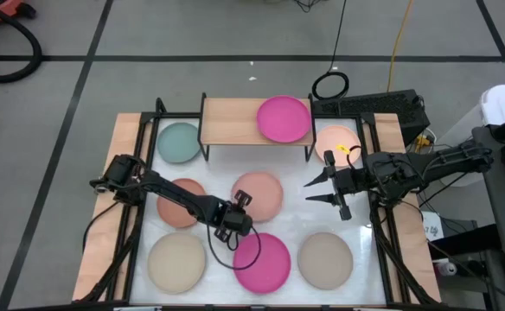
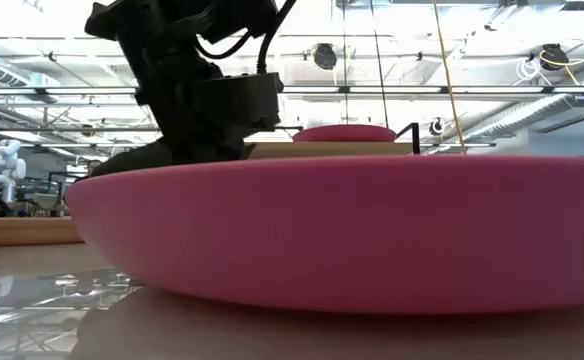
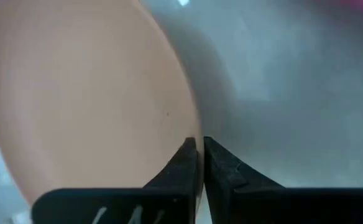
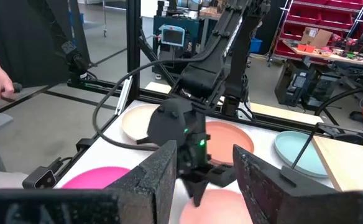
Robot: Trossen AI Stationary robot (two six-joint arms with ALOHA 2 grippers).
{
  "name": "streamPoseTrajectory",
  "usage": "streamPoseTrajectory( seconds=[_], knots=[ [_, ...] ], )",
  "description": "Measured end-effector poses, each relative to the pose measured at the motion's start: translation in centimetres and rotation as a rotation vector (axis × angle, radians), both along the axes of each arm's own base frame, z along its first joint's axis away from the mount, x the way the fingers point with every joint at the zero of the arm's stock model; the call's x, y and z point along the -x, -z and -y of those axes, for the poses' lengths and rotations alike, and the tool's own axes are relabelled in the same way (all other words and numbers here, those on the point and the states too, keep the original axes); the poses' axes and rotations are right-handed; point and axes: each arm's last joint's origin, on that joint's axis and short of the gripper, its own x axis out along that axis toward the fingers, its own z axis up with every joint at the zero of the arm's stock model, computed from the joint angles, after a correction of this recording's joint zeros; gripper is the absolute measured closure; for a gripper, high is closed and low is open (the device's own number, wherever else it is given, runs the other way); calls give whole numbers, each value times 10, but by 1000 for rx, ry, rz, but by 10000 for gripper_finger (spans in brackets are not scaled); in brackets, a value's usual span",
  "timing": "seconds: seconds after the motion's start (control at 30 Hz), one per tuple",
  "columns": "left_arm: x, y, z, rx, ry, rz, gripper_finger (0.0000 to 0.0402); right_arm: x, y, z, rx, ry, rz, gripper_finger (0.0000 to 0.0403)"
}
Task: Place and stack plates onto a shelf
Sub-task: Stack the light pink plate on the pink plate on the shelf
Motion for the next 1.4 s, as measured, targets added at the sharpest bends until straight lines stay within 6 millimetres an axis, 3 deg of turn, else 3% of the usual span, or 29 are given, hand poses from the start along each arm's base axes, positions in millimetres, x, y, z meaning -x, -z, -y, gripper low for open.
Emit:
streamPoseTrajectory(
  seconds=[0.1,0.27,0.4,0.6,0.8,0.97,1.13,1.4],
  knots=[
    [4,-19,3,4,8,53,391,0,0,0,0,0,0,263],
    [16,-69,8,-7,41,215,391,0,0,0,1,0,3,263],
    [29,-107,-1,-99,58,322,391,0,-5,0,-10,-2,50,263],
    [32,-148,-53,-217,4,448,391,3,-20,1,-17,-7,197,263],
    [9,-181,-106,-209,4,497,391,13,-34,3,10,-7,323,263],
    [-13,-192,-151,-255,-50,429,391,23,-42,5,1,-4,389,263],
    [-35,-181,-193,-238,-108,330,391,29,-44,7,-9,-3,398,263],
    [-61,-159,-225,-167,-119,304,387,29,-40,7,-1,-5,347,263]
  ],
)
